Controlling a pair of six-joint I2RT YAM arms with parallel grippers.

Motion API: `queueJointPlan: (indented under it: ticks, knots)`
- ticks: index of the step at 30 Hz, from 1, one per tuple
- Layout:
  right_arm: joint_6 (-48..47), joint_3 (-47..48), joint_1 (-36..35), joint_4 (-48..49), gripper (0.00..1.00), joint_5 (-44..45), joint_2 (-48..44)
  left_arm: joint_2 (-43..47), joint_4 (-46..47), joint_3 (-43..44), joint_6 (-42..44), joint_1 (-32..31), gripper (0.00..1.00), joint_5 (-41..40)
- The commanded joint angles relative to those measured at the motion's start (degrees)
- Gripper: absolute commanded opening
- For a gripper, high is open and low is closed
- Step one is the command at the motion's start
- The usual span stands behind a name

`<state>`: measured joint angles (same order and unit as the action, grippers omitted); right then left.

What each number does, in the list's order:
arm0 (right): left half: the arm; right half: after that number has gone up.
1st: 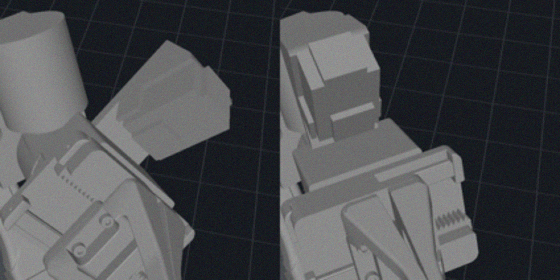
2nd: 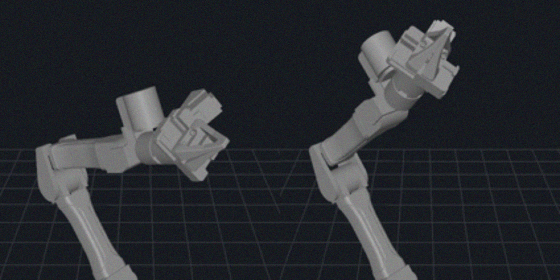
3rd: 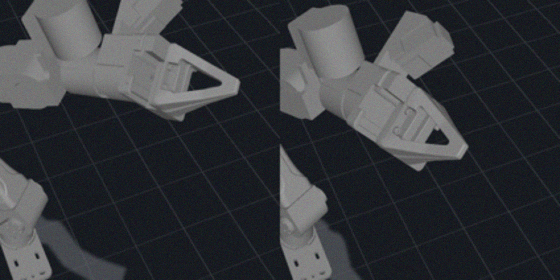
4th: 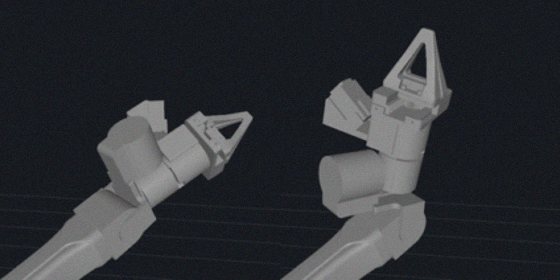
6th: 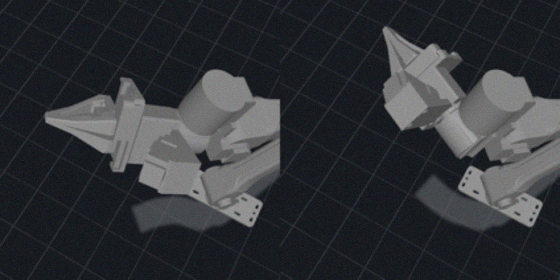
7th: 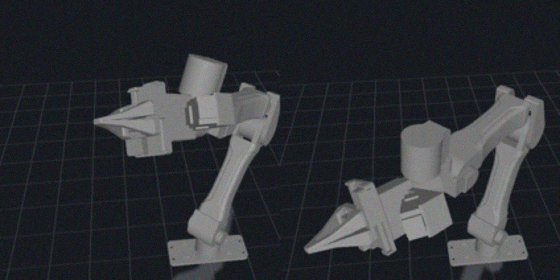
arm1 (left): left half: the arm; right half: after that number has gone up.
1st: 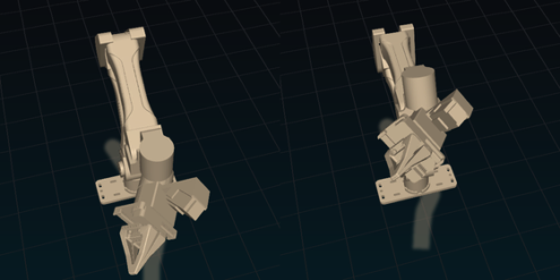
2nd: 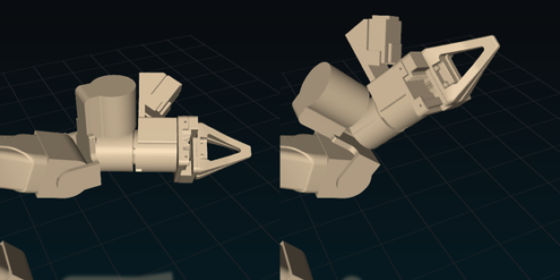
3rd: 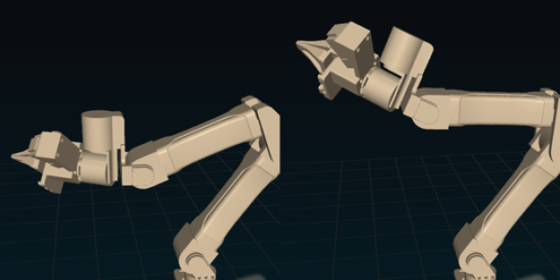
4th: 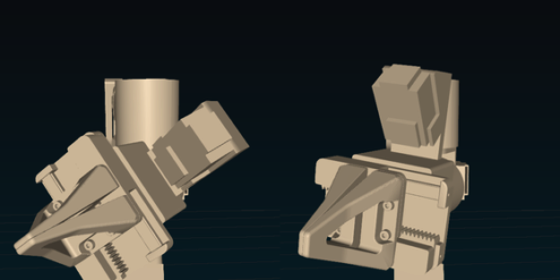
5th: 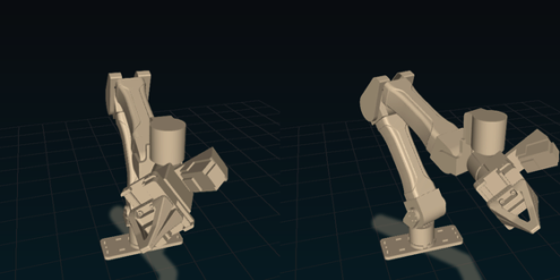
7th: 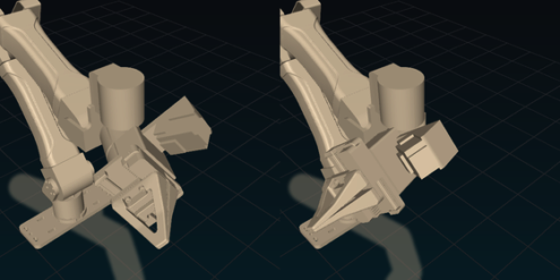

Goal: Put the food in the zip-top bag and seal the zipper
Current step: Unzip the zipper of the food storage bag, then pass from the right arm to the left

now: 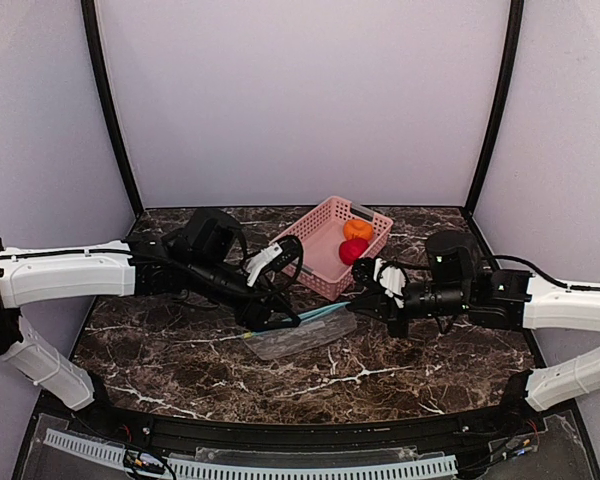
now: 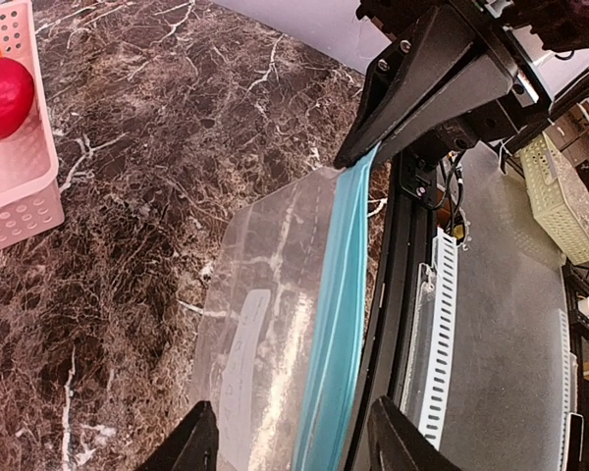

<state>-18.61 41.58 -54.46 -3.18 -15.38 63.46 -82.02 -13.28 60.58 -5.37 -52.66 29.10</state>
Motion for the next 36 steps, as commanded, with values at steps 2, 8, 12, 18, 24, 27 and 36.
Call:
queueJointPlan:
  ticks: [2,8,12,18,24,27,36]
  knots:
    - [0.0,0.6,-0.6,0.9,0.00,0.3,0.0,0.6,1.5,-0.2,-0.5,-0.2,0.49,1.4]
    - [0.2,0.4,-0.6,0.9,0.00,0.2,-0.4,0.6,2.7,-0.5,-1.1,-0.2,0.44,1.1]
    - [0.3,0.4,-0.6,0.8,0.00,0.2,-0.5,0.7,3.5,-0.8,-1.4,-0.2,0.42,0.6]
    - [0.4,0.3,-0.5,0.6,0.00,0.2,-0.7,0.7,4.5,-1.2,-1.8,-0.2,0.40,0.5]
    - [0.4,0.3,-0.6,0.7,0.00,0.3,-0.9,0.3,3.5,-1.4,-1.1,-0.2,0.35,-0.3]
    - [0.5,0.4,-0.6,0.7,0.00,0.3,-0.9,0.2,3.3,-1.6,-0.8,-0.2,0.35,-0.8]
    - [0.8,0.5,-0.6,0.6,0.00,-0.1,-1.0,-0.3,2.8,-1.9,0.4,-0.2,0.28,-2.9]
